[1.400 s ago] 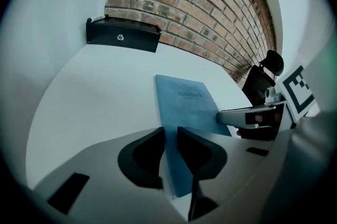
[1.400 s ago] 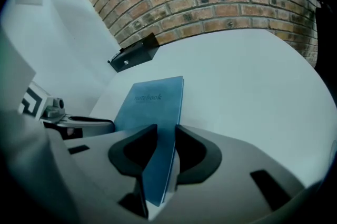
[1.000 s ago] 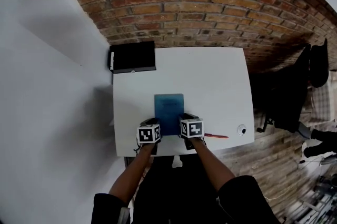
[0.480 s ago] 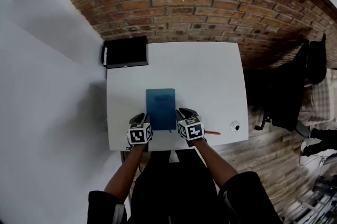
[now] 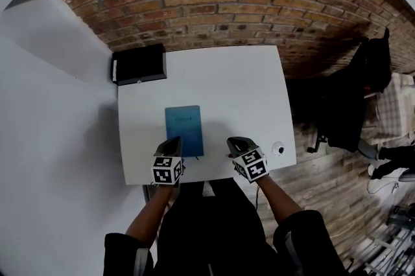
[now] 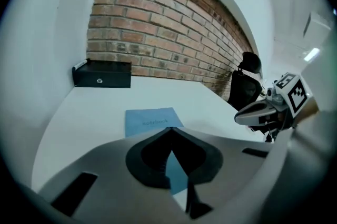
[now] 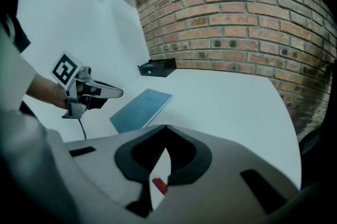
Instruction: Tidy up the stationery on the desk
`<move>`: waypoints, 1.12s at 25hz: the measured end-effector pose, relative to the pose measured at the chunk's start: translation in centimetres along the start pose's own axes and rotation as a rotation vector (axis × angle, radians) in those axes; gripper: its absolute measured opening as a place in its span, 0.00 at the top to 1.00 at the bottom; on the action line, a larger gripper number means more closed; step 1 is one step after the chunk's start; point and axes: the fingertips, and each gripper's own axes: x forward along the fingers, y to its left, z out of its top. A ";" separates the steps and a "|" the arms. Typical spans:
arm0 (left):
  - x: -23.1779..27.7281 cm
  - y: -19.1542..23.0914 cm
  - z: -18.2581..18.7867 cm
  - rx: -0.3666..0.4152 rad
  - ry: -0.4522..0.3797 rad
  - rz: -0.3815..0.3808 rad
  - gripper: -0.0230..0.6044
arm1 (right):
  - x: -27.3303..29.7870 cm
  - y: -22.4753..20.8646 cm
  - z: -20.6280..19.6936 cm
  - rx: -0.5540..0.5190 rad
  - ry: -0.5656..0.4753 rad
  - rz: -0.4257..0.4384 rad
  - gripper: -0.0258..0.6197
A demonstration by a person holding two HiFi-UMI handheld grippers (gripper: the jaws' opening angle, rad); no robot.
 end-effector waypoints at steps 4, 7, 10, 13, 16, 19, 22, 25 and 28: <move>0.5 -2.3 0.4 0.056 -0.003 -0.066 0.94 | -2.6 -1.3 -1.2 -0.051 -0.015 -0.019 0.92; 1.0 -3.4 0.1 0.070 0.017 -0.096 0.94 | -4.2 -1.3 -2.7 -0.150 0.010 0.007 0.92; 1.5 -4.1 -0.3 0.075 0.034 -0.114 0.94 | -5.2 -1.5 -5.0 -0.242 0.060 0.033 0.92; 2.0 -4.8 -0.6 0.077 0.047 -0.135 0.94 | -6.0 -1.8 -6.8 -0.310 0.121 0.048 0.92; 2.3 -5.6 -0.7 0.087 0.056 -0.152 0.94 | -6.5 -2.0 -7.9 -0.381 0.164 0.066 0.92; 2.5 -6.2 -0.9 0.081 0.066 -0.163 0.94 | -6.5 -2.1 -9.6 -0.470 0.221 0.090 0.88; 2.7 -6.4 -1.3 0.060 0.077 -0.164 0.94 | -6.1 -2.0 -11.2 -0.521 0.271 0.122 0.85; 2.8 -6.6 -1.6 0.050 0.083 -0.166 0.94 | -5.9 -2.1 -12.4 -0.540 0.304 0.143 0.83; 2.7 -6.8 -1.9 0.045 0.092 -0.162 0.94 | -5.8 -2.3 -13.4 -0.606 0.343 0.154 0.83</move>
